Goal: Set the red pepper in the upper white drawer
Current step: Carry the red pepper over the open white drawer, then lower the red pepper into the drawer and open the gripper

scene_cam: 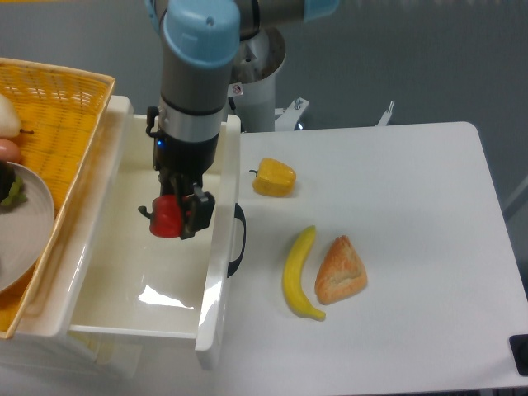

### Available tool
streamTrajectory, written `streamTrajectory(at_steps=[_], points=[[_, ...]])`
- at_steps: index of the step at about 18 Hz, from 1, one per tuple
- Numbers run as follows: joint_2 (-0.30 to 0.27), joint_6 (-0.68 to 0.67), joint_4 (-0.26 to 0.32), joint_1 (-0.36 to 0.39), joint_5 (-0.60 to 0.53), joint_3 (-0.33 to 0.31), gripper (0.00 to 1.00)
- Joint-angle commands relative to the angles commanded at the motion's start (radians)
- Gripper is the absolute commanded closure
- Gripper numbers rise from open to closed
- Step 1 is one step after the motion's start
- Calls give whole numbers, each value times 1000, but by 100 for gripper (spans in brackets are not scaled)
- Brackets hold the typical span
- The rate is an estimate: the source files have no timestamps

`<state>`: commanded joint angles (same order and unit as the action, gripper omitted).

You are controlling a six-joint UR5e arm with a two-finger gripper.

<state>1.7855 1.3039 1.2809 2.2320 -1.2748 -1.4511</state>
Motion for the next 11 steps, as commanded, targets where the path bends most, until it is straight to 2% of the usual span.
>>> streamTrajectory(at_steps=[11], points=[[31,41,-23,-17,-5,-54,40]])
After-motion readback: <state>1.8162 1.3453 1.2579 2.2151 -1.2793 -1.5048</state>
